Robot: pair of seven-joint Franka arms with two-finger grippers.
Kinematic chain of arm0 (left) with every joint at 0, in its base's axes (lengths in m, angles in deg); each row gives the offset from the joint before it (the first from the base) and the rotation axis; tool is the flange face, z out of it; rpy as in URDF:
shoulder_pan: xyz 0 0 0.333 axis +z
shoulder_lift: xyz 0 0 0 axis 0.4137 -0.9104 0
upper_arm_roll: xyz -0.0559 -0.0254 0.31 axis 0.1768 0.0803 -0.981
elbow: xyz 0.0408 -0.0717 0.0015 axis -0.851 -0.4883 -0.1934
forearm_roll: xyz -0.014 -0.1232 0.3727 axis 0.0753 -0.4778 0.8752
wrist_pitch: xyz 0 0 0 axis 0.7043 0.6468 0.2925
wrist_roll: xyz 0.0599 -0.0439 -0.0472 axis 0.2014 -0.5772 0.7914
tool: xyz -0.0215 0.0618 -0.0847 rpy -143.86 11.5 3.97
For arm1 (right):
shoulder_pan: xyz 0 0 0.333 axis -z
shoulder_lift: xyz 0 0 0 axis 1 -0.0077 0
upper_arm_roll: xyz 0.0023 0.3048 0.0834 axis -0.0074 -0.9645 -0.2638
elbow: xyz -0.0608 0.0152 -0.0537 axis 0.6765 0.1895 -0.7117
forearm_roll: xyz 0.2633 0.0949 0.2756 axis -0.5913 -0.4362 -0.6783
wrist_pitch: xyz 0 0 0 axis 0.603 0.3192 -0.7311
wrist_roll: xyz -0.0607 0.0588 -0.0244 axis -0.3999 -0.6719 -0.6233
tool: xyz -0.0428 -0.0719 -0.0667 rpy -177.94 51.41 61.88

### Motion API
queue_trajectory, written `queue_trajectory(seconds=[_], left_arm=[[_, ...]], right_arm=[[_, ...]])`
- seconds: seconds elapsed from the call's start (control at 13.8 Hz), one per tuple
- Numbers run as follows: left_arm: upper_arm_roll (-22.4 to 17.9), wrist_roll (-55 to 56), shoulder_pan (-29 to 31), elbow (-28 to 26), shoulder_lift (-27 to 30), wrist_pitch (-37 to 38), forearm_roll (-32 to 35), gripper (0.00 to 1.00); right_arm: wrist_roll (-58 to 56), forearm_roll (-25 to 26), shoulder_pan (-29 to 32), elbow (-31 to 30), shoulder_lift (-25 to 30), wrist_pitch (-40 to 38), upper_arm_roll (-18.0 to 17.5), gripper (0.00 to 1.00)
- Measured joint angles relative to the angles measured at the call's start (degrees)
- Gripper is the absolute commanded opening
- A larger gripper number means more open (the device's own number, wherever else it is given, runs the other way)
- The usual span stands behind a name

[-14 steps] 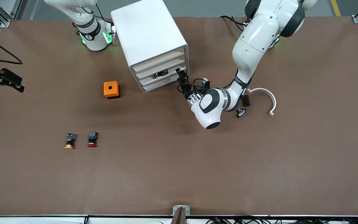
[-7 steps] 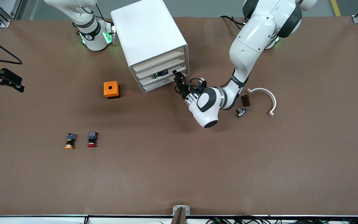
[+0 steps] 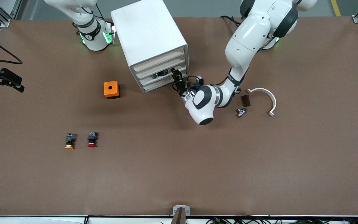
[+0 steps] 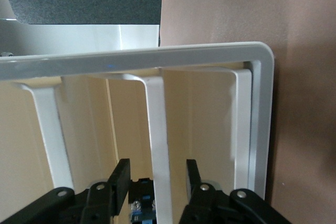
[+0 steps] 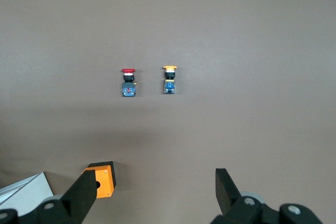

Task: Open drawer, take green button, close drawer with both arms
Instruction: 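Grasp the drawer handle of the white cabinet with the left gripper, then pull the drawer open with the left gripper while the right gripper approaches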

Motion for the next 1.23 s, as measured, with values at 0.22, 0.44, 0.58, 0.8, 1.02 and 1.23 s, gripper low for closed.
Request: queue_trajectory(seconds=[0.22,0.44,0.58,0.8,1.02,1.23], left_arm=[[0.0,-0.01,-0.1,0.0,-0.19,0.0,0.0,0.17],[-0.04,-0.01,-0.1,0.0,-0.24,-0.11,0.0,0.05],[-0.06,0.12,-0.09,0.05,-0.25,-0.16,0.0,0.03],[-0.39,0.13,0.12,0.27,-0.25,-0.17,0.0,0.03],[-1.06,0.05,2.26,1.19,-0.25,-0.4,-0.04,0.06],[-1.73,-0.63,6.26,3.04,-0.25,-1.97,-0.04,0.08]], right_arm=[[0.0,0.0,0.0,0.0,0.0,0.0,0.0,1.0],[0.0,0.0,0.0,0.0,0.0,-0.01,0.0,1.0],[0.0,0.0,0.01,0.0,0.0,-0.01,0.0,1.0],[0.0,0.0,0.04,0.0,0.0,0.03,0.0,1.0],[0.0,0.0,0.11,0.0,0.0,0.56,0.0,1.0],[0.0,0.0,0.3,0.0,-0.01,1.94,0.02,1.0]])
